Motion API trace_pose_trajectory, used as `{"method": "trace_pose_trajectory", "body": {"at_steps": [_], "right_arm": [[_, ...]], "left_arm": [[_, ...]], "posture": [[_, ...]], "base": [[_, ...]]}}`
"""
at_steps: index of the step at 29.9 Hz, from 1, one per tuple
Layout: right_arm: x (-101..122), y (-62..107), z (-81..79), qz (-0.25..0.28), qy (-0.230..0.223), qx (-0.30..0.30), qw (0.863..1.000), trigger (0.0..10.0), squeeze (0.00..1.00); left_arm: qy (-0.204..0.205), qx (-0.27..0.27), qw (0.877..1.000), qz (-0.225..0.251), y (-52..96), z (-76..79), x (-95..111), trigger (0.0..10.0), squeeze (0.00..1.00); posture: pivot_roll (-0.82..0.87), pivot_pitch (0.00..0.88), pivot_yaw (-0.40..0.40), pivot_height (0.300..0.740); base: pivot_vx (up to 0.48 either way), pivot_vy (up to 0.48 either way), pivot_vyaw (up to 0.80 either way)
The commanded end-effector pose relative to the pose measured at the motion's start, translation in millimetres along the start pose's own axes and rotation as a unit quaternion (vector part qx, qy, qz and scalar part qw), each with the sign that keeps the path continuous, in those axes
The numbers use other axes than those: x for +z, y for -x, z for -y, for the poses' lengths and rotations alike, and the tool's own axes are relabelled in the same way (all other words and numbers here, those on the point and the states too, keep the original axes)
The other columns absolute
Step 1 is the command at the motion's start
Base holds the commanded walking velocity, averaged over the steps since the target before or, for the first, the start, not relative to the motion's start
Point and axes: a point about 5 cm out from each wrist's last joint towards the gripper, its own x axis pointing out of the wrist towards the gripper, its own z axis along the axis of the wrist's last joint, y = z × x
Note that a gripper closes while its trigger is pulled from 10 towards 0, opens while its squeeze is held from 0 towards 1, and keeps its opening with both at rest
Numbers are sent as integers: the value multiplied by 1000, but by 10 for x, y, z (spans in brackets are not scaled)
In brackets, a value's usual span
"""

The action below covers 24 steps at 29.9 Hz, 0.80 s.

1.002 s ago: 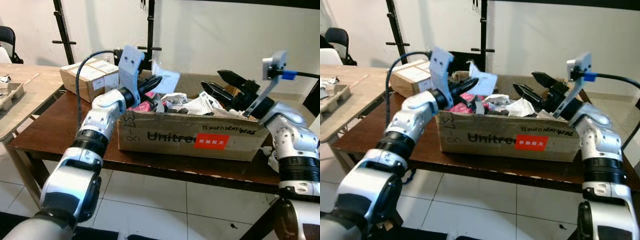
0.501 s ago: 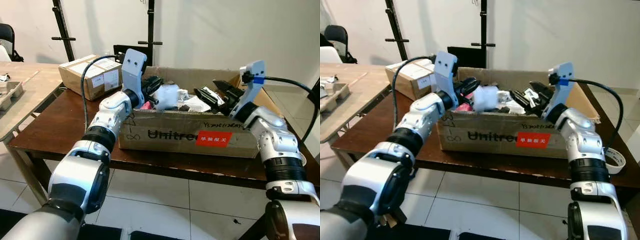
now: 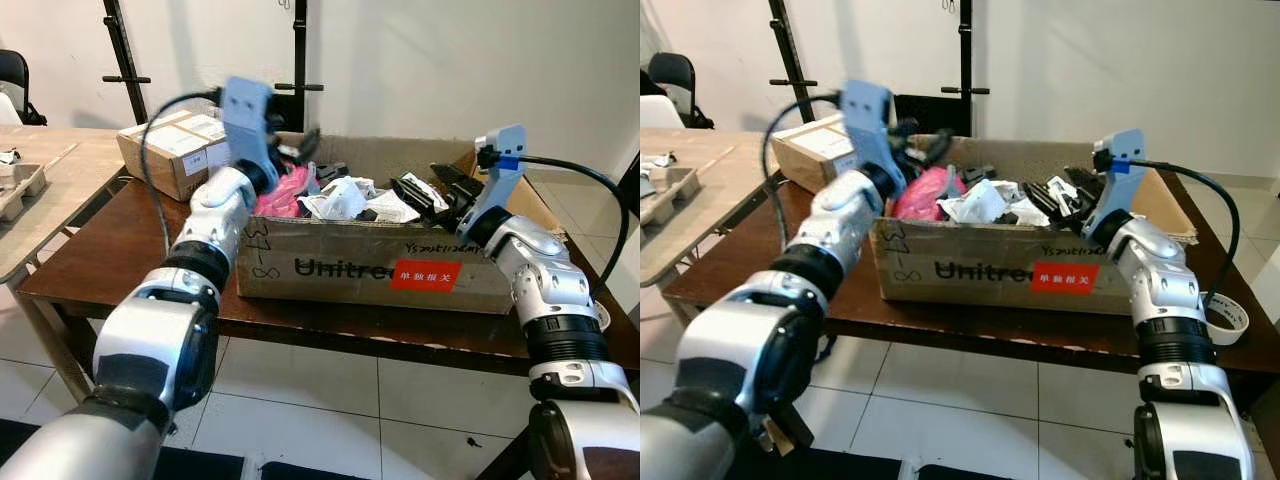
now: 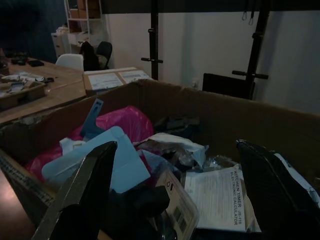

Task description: Picking trash to rubbish bin

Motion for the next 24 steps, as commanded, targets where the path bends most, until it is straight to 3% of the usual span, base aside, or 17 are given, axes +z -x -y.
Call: {"method": "trace_pose_trajectory", "body": {"at_steps": [1,2,3,4,5,6,7,9,11,12,15,17,18,19,22,23,24], "right_arm": [[64,1,34,22,-12,-11,1000,10000,0],[64,1,34,22,-12,-11,1000,10000,0],[77,15,37,31,-26,-8,999,10000,0],[77,15,37,31,-26,-8,999,10000,0],[88,52,5,45,-58,20,997,10000,0],[85,103,-53,57,-83,56,993,10000,0],[85,103,-53,57,-83,56,993,10000,0],[76,214,-175,77,-124,121,982,10000,0],[59,354,-297,92,-160,177,967,10000,0],[59,354,-297,92,-160,177,967,10000,0],[-12,503,-395,85,-177,221,955,10000,0],[-207,619,-483,37,-177,240,954,10000,0],[-207,619,-483,37,-177,240,954,10000,0],[-309,679,-527,13,-182,247,952,10000,0],[-683,877,-658,-93,-182,256,945,10000,0],[-934,1013,-735,-164,-174,261,935,10000,0],[-1030,1079,-776,-192,-173,265,929,10000,0]], "left_arm": [[98,-65,991,60,-37,37,169,10000,0],[98,-65,991,60,-37,37,169,10000,0],[151,-121,978,79,-28,87,192,10000,0],[151,-121,978,79,-28,87,192,10000,0],[191,-217,954,78,33,188,163,10000,0],[203,-308,928,44,144,304,66,10000,0],[203,-308,928,44,144,304,66,10000,0],[199,-412,888,-37,378,514,-181,10000,0],[174,-417,886,-104,570,634,-475,10000,0],[174,-417,886,-104,570,634,-475,10000,0],[137,-404,887,-177,770,702,-763,10000,0],[57,-359,898,-250,913,653,-1058,10000,0],[57,-359,898,-250,913,653,-1058,10000,0],[21,-338,898,-280,1001,619,-1195,10000,0],[-11,-309,882,-354,1331,605,-1385,10000,0],[-30,-308,867,-391,1512,632,-1478,10000,0],[-37,-309,858,-409,1599,650,-1524,10000,0]], "posture": [[1,119,10,740],[1,119,10,740],[4,119,7,740],[4,119,7,740],[9,118,-3,740],[11,117,-5,740],[11,117,-5,740],[15,116,-11,740],[16,118,-12,740],[16,118,-12,740],[14,117,-13,740],[14,116,-11,740],[14,116,-11,740],[12,114,-11,740],[6,109,-7,740],[3,109,-6,740],[1,105,-3,740]], "base": [[0,0,0],[0,0,0],[0,0,0],[0,0,0],[0,0,0],[0,0,0],[0,0,0],[0,0,0],[0,0,0],[0,0,0],[0,0,0],[0,0,0],[0,0,0],[0,0,0],[0,0,0],[0,0,0],[0,0,0]]}}
